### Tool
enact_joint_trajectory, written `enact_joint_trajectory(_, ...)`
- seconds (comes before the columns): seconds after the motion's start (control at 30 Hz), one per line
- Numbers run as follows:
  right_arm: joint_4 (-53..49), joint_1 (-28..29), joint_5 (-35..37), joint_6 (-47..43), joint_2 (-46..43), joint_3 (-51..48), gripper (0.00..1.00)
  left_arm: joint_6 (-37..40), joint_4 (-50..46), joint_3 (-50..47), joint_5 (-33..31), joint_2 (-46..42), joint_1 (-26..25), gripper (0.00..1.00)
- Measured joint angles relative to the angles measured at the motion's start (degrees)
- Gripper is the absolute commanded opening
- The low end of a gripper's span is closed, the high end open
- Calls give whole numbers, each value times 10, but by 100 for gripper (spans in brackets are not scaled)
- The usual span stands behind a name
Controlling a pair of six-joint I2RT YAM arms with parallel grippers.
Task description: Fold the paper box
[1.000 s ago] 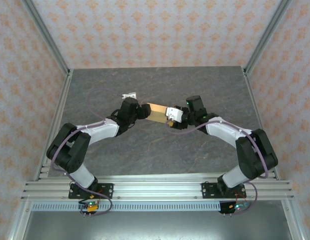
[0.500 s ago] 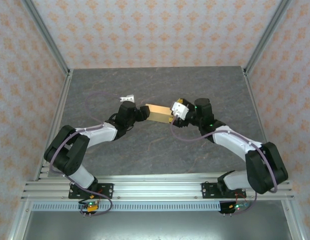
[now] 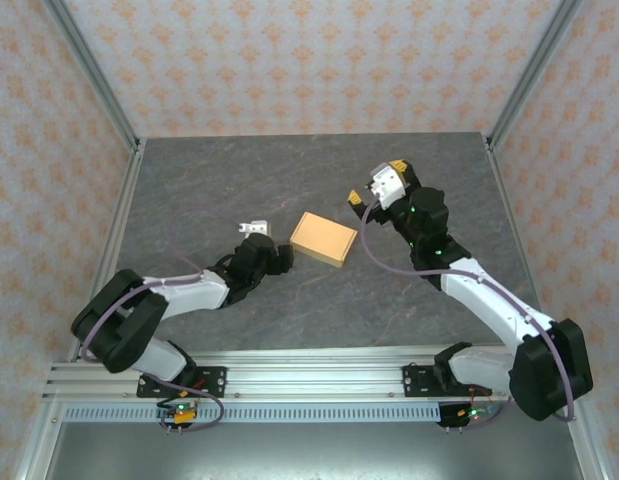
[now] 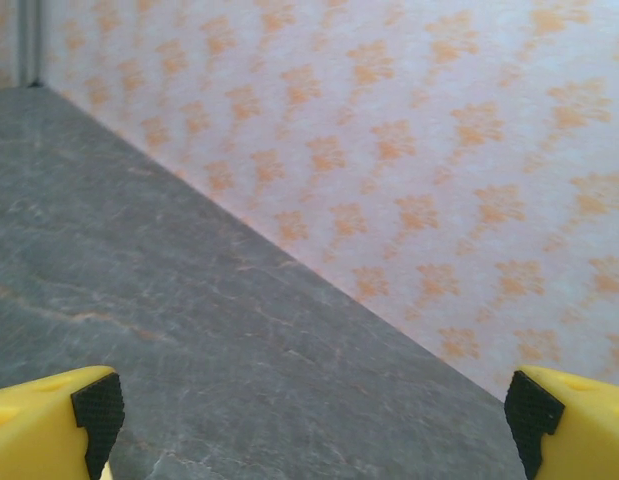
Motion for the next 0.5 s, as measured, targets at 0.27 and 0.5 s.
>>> enact_joint_trajectory(0.27, 33, 0, 136, 96, -105, -74, 99, 43, -103, 31, -175, -171, 0, 100)
enact_joint_trajectory(0.5, 33, 0, 268, 235, -198, -180, 99, 177, -127, 54, -300, -231, 35, 100)
